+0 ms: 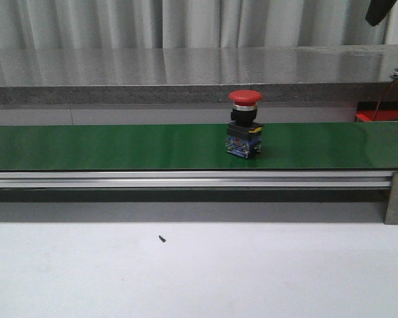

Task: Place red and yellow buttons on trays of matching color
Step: 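Lower the right gripper onto the second red button and grasp it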

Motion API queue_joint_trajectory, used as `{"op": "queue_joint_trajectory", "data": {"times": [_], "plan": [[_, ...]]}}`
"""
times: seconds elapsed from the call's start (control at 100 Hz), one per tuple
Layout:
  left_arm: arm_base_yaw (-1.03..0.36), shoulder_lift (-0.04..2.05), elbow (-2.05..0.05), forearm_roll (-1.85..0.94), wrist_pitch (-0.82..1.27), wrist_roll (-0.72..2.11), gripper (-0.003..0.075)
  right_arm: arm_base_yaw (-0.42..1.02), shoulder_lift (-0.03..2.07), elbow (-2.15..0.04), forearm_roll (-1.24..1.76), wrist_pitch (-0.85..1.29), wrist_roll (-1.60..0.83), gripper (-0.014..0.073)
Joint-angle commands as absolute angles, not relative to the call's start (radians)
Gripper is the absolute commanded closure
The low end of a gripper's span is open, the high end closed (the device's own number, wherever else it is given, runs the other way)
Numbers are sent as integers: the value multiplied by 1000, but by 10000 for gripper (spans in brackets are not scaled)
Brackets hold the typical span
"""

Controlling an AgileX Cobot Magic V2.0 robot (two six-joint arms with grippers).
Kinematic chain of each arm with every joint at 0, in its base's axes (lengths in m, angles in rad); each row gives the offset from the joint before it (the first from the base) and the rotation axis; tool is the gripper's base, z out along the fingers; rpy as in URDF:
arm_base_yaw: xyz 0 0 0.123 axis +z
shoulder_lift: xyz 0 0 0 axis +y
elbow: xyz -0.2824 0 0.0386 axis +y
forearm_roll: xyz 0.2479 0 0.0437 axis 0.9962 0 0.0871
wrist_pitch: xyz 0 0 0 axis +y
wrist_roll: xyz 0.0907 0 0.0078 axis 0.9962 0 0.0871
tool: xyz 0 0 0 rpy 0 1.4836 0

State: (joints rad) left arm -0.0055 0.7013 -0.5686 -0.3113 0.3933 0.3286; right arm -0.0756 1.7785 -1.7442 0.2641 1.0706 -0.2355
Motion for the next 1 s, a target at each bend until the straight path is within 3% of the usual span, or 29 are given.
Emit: {"op": "queue_joint_trajectory", "data": {"times": [0.0, 0.24, 0.55, 0.99], "plan": [[-14, 697, -595, -329, 322, 329, 740, -32, 1670, -1671, 264, 977, -253, -59], [-14, 697, -595, -329, 322, 329, 740, 107, 1586, -1466, 264, 882, -253, -59], [-14, 697, -595, -329, 322, 329, 740, 285, 1586, -1424, 264, 825, -252, -59], [-14, 697, -595, -329, 322, 329, 740, 298, 1706, -1424, 212, 815, -228, -46]]}}
